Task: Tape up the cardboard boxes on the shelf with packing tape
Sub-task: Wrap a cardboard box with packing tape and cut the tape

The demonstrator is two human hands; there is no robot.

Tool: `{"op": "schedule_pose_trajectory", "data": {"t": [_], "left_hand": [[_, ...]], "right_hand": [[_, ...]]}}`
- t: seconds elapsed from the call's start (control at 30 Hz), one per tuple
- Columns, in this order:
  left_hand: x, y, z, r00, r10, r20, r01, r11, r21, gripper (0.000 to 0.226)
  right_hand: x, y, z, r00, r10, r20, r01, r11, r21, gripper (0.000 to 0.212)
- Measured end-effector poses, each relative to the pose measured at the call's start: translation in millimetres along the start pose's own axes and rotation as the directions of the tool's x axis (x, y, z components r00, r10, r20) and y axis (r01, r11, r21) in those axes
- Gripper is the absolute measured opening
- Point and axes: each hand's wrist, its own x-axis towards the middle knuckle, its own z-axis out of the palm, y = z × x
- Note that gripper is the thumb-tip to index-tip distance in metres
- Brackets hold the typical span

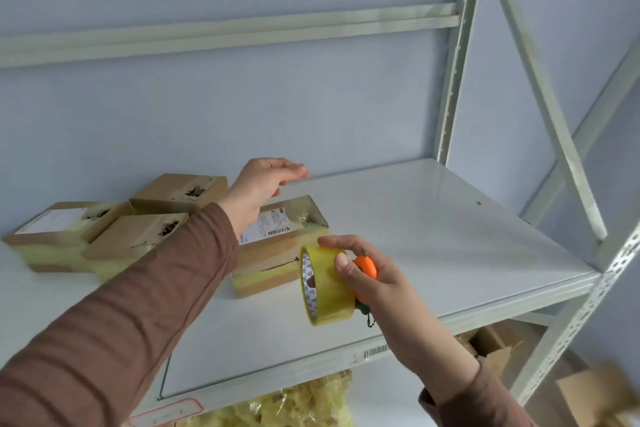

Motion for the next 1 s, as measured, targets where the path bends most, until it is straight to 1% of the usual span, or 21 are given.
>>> {"op": "schedule_pose_trajectory", "data": {"t": [0.07,0.13,0.2,0.27,0.33,0.43,0.57,0.67,0.73,0.83,0.87,0.93,0.97,1.0], "left_hand": [[10,-3,8,1.0,-0.028,0.013,0.028,0.999,0.016,0.01],[17,-7,14,0.998,-0.054,0.018,0.054,0.998,0.014,0.009],[25,-13,14,0.996,-0.082,-0.04,0.081,0.996,-0.032,0.009],[34,-20,11,0.994,-0.072,-0.077,0.07,0.997,-0.025,0.011],[41,-25,10,0.996,-0.057,-0.068,0.058,0.998,0.015,0.017],[47,-30,8,0.997,-0.066,-0.051,0.068,0.996,0.052,0.023],[56,-48,7,0.996,-0.077,-0.052,0.081,0.993,0.084,0.024],[62,-63,10,0.997,-0.06,-0.052,0.066,0.99,0.125,0.016],[65,-71,11,0.997,-0.056,-0.058,0.066,0.98,0.188,0.012],[66,-77,11,0.996,-0.081,-0.038,0.089,0.942,0.325,0.019],[66,-77,11,0.995,-0.097,-0.024,0.099,0.917,0.387,0.026],[68,-76,12,0.986,-0.164,0.015,0.13,0.829,0.543,0.044],[68,-74,14,0.979,-0.204,0.026,0.147,0.781,0.608,0.048],[68,-73,15,0.974,-0.227,0.021,0.159,0.743,0.65,0.048]], "right_hand": [[2,-2,-6,1.0,0.023,-0.011,-0.024,0.998,-0.049,0.039],[5,-3,-14,0.998,0.058,-0.02,-0.06,0.995,-0.085,0.043],[5,-4,-16,0.996,0.093,-0.012,-0.094,0.991,-0.092,0.04],[2,-5,-15,0.991,0.134,-0.006,-0.135,0.989,-0.053,0.039],[-1,-5,-15,0.987,0.161,0.017,-0.161,0.987,-0.027,0.039],[-1,-5,-9,0.98,0.182,0.075,-0.188,0.978,0.093,0.033],[6,-5,-1,0.98,0.197,-0.032,-0.194,0.979,0.065,0.025],[9,-6,-2,0.977,0.206,-0.045,-0.203,0.977,0.063,0.021],[10,-4,-3,0.975,0.214,-0.052,-0.211,0.976,0.06,0.021],[10,-2,-3,0.972,0.226,-0.067,-0.223,0.974,0.052,0.021],[10,-1,-4,0.971,0.229,-0.069,-0.226,0.973,0.052,0.021],[10,0,-4,0.969,0.238,-0.071,-0.233,0.97,0.074,0.021],[10,0,-4,0.968,0.243,-0.069,-0.237,0.968,0.087,0.021],[10,1,-5,0.967,0.247,-0.07,-0.24,0.966,0.095,0.02]]}}
